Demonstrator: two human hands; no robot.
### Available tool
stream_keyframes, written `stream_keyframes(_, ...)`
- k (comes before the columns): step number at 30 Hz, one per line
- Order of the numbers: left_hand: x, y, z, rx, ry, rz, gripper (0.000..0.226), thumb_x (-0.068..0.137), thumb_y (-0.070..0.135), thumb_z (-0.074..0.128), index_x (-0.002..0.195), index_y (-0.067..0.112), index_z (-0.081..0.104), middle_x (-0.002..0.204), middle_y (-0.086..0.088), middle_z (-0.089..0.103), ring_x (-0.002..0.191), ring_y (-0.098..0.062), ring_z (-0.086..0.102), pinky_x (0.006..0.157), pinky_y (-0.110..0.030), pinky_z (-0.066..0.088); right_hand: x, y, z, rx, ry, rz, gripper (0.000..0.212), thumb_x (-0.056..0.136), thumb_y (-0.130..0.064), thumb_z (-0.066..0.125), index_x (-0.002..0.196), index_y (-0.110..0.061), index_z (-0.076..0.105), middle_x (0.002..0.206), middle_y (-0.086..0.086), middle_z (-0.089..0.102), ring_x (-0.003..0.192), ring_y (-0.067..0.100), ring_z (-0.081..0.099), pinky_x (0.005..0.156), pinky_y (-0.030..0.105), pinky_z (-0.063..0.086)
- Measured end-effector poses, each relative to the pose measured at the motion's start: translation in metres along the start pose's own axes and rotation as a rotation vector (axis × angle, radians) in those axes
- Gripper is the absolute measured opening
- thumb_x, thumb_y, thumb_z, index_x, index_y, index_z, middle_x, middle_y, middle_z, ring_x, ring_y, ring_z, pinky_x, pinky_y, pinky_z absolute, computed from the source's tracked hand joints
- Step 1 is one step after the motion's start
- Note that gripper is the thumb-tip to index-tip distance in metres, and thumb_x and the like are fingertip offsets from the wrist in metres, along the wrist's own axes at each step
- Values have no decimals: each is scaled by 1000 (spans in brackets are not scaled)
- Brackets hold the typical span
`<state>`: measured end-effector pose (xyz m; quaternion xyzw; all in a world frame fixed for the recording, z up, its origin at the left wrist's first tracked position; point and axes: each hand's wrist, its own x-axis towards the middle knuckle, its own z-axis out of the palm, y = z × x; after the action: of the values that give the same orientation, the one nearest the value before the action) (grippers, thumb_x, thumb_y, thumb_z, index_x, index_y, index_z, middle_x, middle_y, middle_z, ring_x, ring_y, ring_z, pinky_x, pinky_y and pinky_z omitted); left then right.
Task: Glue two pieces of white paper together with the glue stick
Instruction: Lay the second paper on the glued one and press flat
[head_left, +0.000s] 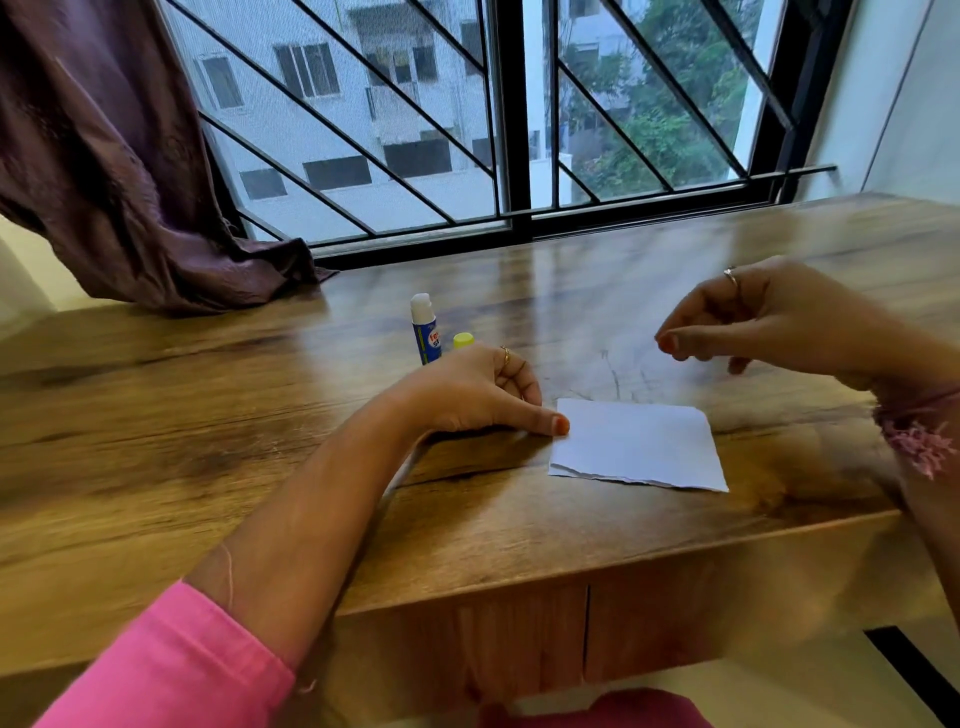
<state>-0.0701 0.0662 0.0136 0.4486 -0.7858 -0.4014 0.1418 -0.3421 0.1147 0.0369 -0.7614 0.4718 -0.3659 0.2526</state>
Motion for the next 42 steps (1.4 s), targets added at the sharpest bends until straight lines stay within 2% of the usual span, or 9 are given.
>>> stream_keyframes(4,0,1,0,-6,-6,-7,27,66,39,84,69,22,63,51,10,60,44,-1,47,42,-10,35,5,-2,16,-193,-24,-107,14,82,-29,66,95,-30,72,73,0,72,66,2,65,57,12,47)
stream_keyframes(9,0,2,0,2,-4,-19,27,66,39,84,69,23,63,52,10,60,46,-2,48,44,-11,36,9,-7,43,-409,-160,-276,25,89,-20,60,111,-28,69,65,-6,62,54,3,54,57,5,38)
stream_keyframes(12,0,2,0,11,0,-28,27,65,41,84,70,23,64,55,10,61,49,-3,50,48,-14,38,9,-8,49,-458,-196,-315,28,88,-27,62,115,-31,67,63,-5,57,52,8,48,57,7,35)
stream_keyframes(22,1,2,-1,12,-1,-34,26,66,40,83,72,23,65,54,11,61,47,0,51,45,-10,38,10,-13,53,-510,-244,-313,45,83,-55,51,122,-35,61,60,-1,45,54,10,43,55,16,34)
stream_keyframes(28,1,2,-1,16,-11,-38,26,65,41,83,71,23,65,55,10,62,48,-1,52,46,-11,39,8,-14,56,-461,-281,-295,28,89,-32,60,115,-31,67,61,7,45,52,12,41,56,22,35)
stream_keyframes(32,-1,2,0,1,-9,-25,36,52,50,83,68,23,66,57,8,64,52,-6,51,50,-15,38,7,-13,57,-449,-273,-262,35,87,-18,57,113,-38,68,64,6,50,57,13,47,58,17,37)
stream_keyframes(36,-1,2,-1,14,-16,-26,32,57,47,84,67,24,65,54,9,63,47,-2,50,45,-11,37,7,-14,59,-504,-255,-213,43,84,-18,50,115,-43,65,64,-7,49,63,8,50,63,26,44)
stream_keyframes(39,-1,1,-1,28,-12,-23,27,63,43,84,67,24,64,51,10,61,44,0,49,42,-9,36,9,-13,59,-533,-236,-180,42,84,-19,46,114,-40,67,64,-20,45,66,-2,52,61,19,40)
stream_keyframes(42,-2,2,0,28,-5,-11,26,64,40,84,69,24,64,54,10,61,48,-2,50,46,-11,39,8,-14,59,-594,-210,-206,41,84,-28,38,110,-27,71,65,-18,42,65,-7,49,60,12,36)
